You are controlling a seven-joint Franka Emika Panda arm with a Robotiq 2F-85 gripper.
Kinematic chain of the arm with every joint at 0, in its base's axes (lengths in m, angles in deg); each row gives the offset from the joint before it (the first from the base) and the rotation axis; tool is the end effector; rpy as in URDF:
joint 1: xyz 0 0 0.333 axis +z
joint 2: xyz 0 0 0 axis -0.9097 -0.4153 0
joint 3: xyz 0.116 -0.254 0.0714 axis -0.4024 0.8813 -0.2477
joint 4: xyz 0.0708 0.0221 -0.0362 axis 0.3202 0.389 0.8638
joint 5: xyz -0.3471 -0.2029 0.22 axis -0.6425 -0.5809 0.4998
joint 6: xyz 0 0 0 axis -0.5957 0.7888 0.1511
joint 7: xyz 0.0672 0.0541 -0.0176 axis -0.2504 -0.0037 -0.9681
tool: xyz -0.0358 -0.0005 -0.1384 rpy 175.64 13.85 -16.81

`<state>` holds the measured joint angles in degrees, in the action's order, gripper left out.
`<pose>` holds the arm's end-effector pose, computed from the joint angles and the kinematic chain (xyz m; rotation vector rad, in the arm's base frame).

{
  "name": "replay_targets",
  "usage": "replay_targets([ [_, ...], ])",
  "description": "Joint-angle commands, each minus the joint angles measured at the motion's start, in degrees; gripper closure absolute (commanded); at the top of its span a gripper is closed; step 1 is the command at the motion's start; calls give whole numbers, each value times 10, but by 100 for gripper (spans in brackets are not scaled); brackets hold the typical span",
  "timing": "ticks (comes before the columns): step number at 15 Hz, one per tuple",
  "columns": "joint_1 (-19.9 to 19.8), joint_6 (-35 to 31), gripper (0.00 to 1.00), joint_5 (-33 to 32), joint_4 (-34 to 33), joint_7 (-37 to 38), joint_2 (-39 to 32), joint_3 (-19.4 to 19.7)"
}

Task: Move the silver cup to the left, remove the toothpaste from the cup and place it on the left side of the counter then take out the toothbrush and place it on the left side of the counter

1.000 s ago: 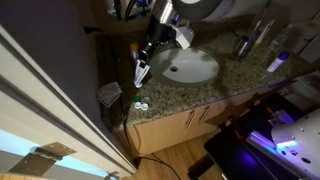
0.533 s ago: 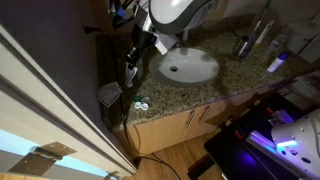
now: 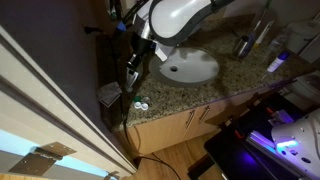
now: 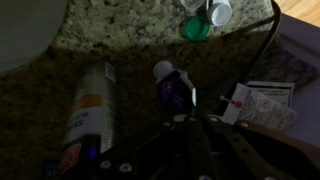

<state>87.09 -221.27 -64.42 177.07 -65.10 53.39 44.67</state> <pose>0.5460 0.4517 0.2372 -2.6355 -0.9482 -0.3711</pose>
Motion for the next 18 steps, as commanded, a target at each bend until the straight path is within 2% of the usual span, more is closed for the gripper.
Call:
replay_targets([
  [1,-3,-23,74,-27,7,17,-7,-10],
  [3,2,-14,68,-40,11,28,1,-10],
  [6,22,-13,45,-88,14,70,12,5],
  [9,48,-15,25,-174,27,148,40,39],
  [12,54,-8,4,-234,45,210,86,57],
  [13,45,17,1,-224,50,214,104,48],
  [15,17,128,0,-115,72,154,161,10],
  [18,-10,279,0,11,96,96,248,4],
])
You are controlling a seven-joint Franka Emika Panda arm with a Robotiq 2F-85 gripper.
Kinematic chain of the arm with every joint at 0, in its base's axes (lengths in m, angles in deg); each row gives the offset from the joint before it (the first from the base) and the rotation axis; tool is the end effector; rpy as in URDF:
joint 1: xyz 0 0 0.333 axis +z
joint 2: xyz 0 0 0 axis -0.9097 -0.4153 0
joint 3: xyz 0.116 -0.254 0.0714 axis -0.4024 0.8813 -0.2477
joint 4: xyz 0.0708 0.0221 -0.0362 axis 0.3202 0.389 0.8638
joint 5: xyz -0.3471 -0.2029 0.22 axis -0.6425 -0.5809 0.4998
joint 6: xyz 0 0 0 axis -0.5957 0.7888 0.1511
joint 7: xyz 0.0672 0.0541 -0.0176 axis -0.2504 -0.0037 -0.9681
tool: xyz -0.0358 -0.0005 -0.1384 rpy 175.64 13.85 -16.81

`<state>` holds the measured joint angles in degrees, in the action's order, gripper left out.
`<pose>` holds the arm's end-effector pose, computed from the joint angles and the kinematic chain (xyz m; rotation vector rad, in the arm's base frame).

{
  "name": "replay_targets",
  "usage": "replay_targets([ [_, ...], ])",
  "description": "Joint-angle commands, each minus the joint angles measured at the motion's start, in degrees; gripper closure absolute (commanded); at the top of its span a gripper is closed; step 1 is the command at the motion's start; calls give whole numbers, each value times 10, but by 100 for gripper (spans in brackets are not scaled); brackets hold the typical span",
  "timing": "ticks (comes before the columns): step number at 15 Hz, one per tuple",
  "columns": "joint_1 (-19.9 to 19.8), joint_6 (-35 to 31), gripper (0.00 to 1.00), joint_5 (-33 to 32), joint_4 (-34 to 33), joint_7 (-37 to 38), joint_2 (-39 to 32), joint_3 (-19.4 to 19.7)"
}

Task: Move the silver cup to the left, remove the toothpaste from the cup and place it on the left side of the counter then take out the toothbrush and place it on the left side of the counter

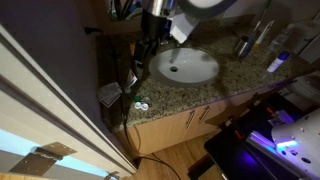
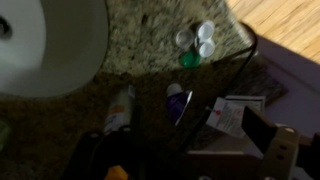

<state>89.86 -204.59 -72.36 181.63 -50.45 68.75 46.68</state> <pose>0.5015 0.4344 0.3331 -2.8359 -0.8846 -0.2640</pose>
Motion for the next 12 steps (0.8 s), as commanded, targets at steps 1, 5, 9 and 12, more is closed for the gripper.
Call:
replay_targets([
  [1,-42,165,0,118,56,-53,122,-5],
  [5,-80,236,0,138,113,-16,250,40],
  [9,-94,247,0,135,105,-31,272,57],
  [12,-114,224,0,110,137,-9,308,58],
])
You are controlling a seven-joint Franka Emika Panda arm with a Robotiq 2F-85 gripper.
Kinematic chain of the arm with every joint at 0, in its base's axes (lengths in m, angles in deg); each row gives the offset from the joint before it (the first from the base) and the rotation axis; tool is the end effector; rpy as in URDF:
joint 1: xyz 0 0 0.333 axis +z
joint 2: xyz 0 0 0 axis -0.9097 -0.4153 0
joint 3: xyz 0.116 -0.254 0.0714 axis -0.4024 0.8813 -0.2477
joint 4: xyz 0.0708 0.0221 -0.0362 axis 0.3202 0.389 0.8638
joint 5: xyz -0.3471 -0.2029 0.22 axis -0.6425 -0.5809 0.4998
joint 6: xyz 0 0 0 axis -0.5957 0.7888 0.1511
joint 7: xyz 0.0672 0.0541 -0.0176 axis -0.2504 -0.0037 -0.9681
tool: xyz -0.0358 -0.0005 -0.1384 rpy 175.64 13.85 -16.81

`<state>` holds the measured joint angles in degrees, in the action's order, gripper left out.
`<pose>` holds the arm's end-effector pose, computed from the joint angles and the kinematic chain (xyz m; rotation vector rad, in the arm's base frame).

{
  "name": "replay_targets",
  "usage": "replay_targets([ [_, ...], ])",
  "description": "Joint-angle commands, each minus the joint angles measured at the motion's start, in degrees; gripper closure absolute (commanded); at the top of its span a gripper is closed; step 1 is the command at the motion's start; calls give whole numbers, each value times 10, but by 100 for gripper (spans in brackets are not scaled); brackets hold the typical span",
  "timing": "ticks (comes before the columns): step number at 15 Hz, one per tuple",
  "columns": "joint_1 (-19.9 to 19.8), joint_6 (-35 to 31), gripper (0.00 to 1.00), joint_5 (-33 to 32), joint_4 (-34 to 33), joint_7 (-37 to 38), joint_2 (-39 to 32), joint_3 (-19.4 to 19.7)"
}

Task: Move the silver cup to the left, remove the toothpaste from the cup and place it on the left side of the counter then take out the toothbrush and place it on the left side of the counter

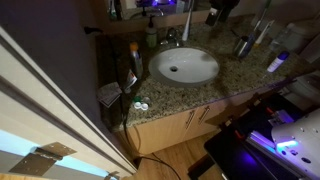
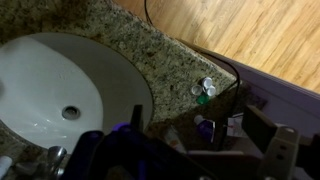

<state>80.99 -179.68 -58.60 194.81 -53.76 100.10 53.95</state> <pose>0.4568 0.2472 0.4789 -2.8631 -0.4775 -0.0732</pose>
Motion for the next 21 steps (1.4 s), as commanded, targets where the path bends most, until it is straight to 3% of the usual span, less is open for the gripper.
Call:
replay_targets([
  [1,-38,-46,0,-49,17,45,4,-15],
  [8,-139,-42,0,-137,96,139,91,44],
  [9,-109,-29,0,-54,94,78,98,86],
  [10,-109,-49,0,-33,100,75,109,89],
  [11,-126,-38,0,-69,76,91,77,65],
  [15,-122,-38,0,-37,84,78,103,80],
  [21,-220,-52,0,-159,133,131,151,101],
])
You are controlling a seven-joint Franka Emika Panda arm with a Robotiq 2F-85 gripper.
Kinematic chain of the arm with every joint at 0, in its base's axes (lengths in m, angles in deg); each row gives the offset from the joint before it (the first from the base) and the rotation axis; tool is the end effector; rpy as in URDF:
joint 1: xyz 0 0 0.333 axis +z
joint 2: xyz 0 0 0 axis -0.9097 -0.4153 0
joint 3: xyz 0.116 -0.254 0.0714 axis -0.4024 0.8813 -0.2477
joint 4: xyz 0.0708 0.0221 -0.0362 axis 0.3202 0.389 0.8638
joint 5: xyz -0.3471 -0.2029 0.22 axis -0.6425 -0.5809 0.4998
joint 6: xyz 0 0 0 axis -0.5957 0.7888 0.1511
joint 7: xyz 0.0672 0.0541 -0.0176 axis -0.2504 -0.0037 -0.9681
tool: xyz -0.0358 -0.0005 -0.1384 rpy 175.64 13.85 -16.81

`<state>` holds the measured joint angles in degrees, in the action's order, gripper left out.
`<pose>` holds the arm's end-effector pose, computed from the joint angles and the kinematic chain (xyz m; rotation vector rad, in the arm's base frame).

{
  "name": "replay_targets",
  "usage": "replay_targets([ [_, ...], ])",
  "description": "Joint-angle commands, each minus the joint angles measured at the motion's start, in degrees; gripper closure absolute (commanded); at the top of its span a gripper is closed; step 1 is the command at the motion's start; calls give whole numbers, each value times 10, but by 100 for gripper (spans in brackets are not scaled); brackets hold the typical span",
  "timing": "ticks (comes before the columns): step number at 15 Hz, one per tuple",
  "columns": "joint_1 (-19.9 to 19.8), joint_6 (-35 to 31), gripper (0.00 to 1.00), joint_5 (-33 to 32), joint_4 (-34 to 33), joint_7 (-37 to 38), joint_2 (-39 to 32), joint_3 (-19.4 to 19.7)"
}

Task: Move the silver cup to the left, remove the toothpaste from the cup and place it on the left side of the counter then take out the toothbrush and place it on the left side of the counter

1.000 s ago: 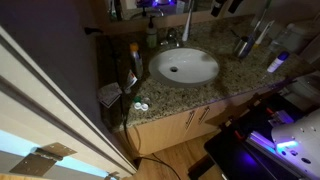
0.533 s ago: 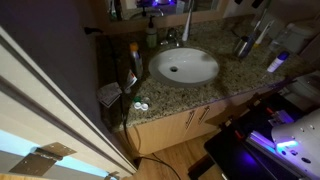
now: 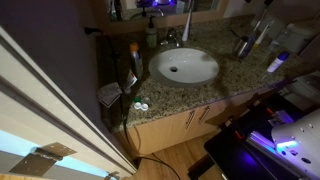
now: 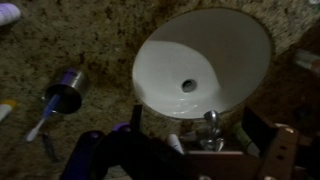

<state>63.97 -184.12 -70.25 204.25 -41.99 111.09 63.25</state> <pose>0.4741 -0.0045 0.4895 -2.9877 0.4063 -0.2985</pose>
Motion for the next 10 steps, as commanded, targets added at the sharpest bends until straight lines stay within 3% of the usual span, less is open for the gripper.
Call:
replay_targets([
  [1,-72,-9,0,-70,49,18,46,12],
  [4,-122,5,0,-130,67,22,35,41],
  [5,-125,-9,0,-118,70,23,34,56],
  [6,-112,4,0,-114,50,19,31,41],
  [10,-114,4,0,-114,50,18,31,43],
])
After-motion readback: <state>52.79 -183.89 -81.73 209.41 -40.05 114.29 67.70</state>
